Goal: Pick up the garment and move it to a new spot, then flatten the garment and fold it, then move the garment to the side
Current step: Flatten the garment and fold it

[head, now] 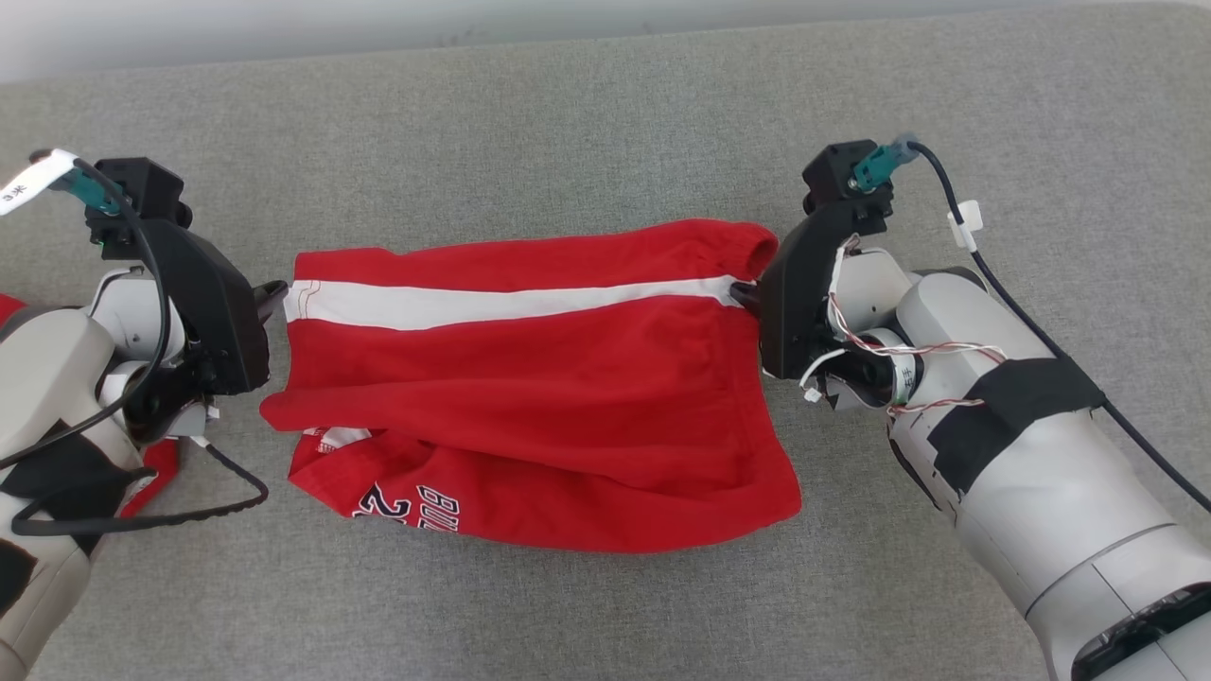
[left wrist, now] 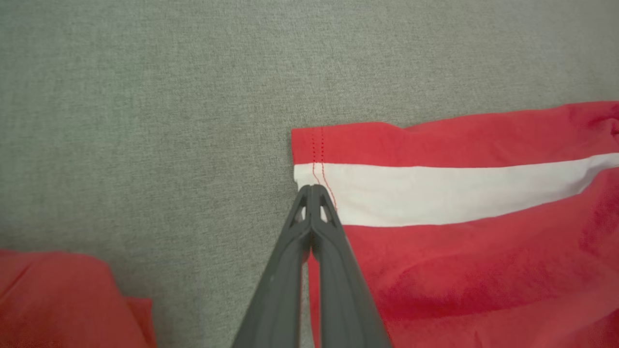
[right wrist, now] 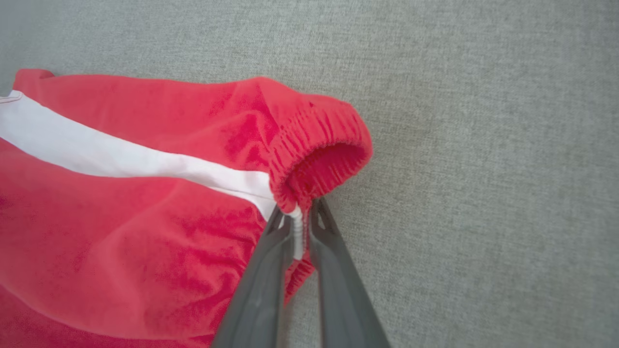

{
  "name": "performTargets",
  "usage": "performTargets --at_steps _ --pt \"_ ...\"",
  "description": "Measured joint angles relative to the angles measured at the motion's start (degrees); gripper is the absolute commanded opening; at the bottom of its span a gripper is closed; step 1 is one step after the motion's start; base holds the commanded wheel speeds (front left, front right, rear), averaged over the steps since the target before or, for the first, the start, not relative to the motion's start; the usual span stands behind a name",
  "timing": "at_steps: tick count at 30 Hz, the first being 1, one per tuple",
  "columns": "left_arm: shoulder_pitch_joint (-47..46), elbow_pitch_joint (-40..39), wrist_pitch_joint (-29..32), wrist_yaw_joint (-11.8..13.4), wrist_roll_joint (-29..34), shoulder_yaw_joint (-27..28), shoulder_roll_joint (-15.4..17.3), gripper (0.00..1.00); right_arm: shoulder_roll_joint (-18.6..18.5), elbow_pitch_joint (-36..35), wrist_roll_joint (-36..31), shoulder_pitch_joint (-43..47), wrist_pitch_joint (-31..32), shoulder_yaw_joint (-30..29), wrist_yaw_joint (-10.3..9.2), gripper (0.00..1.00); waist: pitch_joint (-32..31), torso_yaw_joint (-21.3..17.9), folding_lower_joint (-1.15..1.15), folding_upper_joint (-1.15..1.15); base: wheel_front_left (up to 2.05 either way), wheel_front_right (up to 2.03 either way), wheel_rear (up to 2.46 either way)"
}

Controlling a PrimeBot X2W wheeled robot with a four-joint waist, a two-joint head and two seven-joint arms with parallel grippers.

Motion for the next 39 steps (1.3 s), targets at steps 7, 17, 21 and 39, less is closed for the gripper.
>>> performTargets --at_steps 7,17,21,39 --pt "-0.2 0.0 -0.1 0.0 -0.6 -0.7 0.1 0.0 0.0 -0.4 2.4 -0.8 -0.9 2.6 0.0 0.0 0.0 0.1 0.0 0.0 0.0 0.0 0.0" --pt "-0.4 0.6 -0.9 0.0 -2.0 -1.1 0.5 1.0 0.0 -1.2 4.9 -2.3 -2.2 6.3 -0.63 1.0 0.5 -0.3 0.0 0.0 0.0 0.0 0.0" --pt "-0.6 0.9 -1.2 0.0 -2.4 -1.2 1.4 1.0 0.0 -1.9 5.9 -3.2 -2.1 8.0 -0.97 1.0 0.7 -0.9 0.0 0.0 0.0 0.0 0.0" --pt "-0.6 3.0 1.3 0.0 -4.2 -2.0 0.4 1.0 0.0 -2.1 9.7 -4.3 -0.6 12.8 -2.68 1.0 1.5 -2.2 0.0 0.0 0.0 0.0 0.0"
